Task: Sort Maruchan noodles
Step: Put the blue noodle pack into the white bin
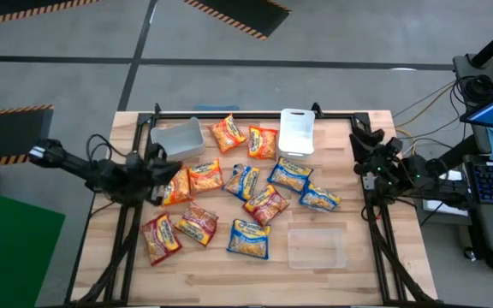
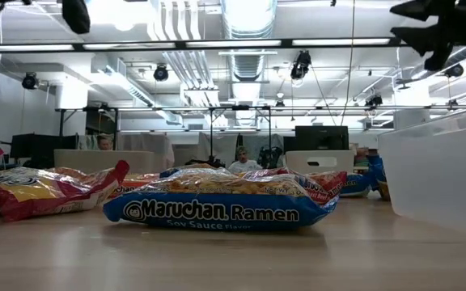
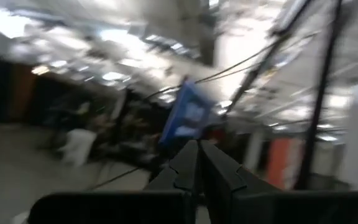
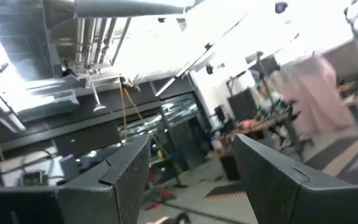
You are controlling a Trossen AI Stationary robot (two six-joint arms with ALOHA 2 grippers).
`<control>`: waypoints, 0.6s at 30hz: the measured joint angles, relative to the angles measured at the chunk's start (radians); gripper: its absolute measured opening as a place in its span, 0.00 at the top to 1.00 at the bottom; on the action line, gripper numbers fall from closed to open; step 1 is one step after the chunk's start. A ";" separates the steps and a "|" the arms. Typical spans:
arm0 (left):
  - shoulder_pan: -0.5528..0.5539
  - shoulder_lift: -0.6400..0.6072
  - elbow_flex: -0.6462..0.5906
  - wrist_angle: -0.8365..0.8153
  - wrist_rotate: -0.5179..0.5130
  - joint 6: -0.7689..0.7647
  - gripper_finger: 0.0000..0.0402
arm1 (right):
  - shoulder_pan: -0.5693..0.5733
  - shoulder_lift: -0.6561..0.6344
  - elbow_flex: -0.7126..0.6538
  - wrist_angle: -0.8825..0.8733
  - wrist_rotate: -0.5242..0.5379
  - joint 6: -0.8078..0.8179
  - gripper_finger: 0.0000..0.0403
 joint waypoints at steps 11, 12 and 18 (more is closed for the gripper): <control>0.014 0.310 0.373 -0.714 -0.234 -0.355 1.00 | 0.000 0.000 0.054 -0.048 0.174 -0.083 0.46; 0.019 0.335 0.396 -0.749 -0.233 -0.384 1.00 | 0.000 0.000 0.054 -0.046 0.186 -0.092 0.46; 0.073 0.471 0.494 -0.848 -0.160 -0.500 1.00 | 0.000 -0.001 0.059 -0.042 0.215 -0.080 0.46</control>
